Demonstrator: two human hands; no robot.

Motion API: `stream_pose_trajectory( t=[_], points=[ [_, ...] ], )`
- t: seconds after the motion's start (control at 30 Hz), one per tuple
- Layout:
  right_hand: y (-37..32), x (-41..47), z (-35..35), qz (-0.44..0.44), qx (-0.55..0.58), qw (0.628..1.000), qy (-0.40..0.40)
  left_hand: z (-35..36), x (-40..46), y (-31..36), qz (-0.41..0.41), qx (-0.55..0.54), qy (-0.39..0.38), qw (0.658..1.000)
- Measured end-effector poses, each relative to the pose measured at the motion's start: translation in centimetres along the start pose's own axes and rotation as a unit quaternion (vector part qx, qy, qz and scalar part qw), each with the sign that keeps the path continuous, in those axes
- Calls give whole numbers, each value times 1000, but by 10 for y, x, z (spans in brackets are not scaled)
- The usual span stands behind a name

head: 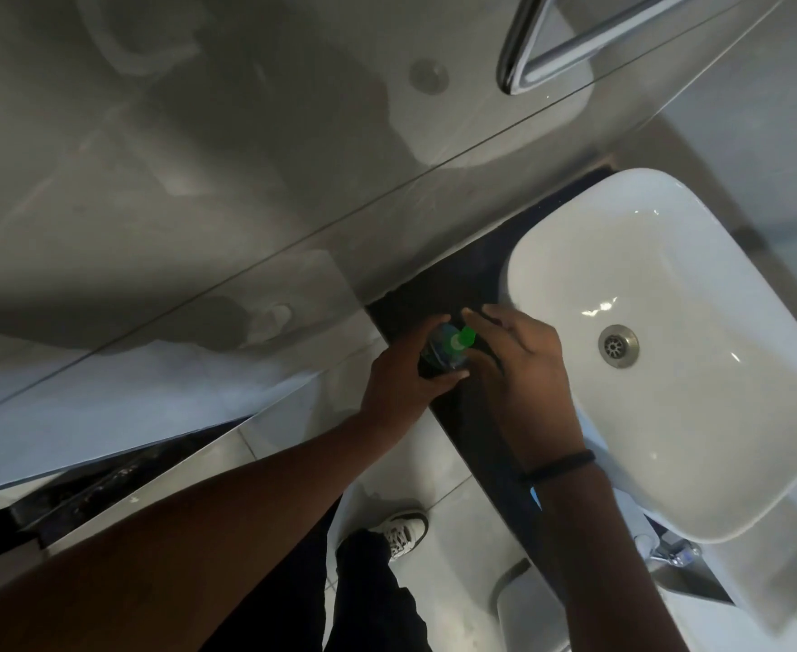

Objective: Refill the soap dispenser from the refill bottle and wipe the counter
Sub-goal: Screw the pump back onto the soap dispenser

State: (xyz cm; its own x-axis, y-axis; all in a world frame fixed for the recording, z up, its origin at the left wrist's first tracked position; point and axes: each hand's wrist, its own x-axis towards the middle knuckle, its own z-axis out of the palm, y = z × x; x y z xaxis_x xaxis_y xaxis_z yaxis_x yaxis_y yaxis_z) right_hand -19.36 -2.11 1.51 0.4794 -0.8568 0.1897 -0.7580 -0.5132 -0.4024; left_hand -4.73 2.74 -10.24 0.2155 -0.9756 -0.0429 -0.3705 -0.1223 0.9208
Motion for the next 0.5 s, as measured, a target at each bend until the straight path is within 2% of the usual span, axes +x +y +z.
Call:
stream_pose_trajectory(
  t=[0.1, 0.17, 0.23, 0.33, 0.43, 0.5],
  points=[
    [0, 14, -12, -66, -32, 997, -10, 2, -1, 0, -11, 5, 3, 1000],
    [1, 14, -13, -41, -35, 999, -3, 2, -2, 0, -14, 0, 4, 1000],
    [-5, 11, -11, 72, 1, 997, -26, 2, -2, 1, -11, -8, 7, 1000],
    [-24, 2, 2, 235, 67, 970, -17, 2, -1, 2, 0, -3, 18, 1000],
    [-48, 1, 15, 375, 221, 899, 43, 3, -3, 7, -4, -2, 27, 1000],
    [-59, 3, 23, 426, 303, 848, 93, 2, -3, 12, -26, -4, 20, 999]
  ],
)
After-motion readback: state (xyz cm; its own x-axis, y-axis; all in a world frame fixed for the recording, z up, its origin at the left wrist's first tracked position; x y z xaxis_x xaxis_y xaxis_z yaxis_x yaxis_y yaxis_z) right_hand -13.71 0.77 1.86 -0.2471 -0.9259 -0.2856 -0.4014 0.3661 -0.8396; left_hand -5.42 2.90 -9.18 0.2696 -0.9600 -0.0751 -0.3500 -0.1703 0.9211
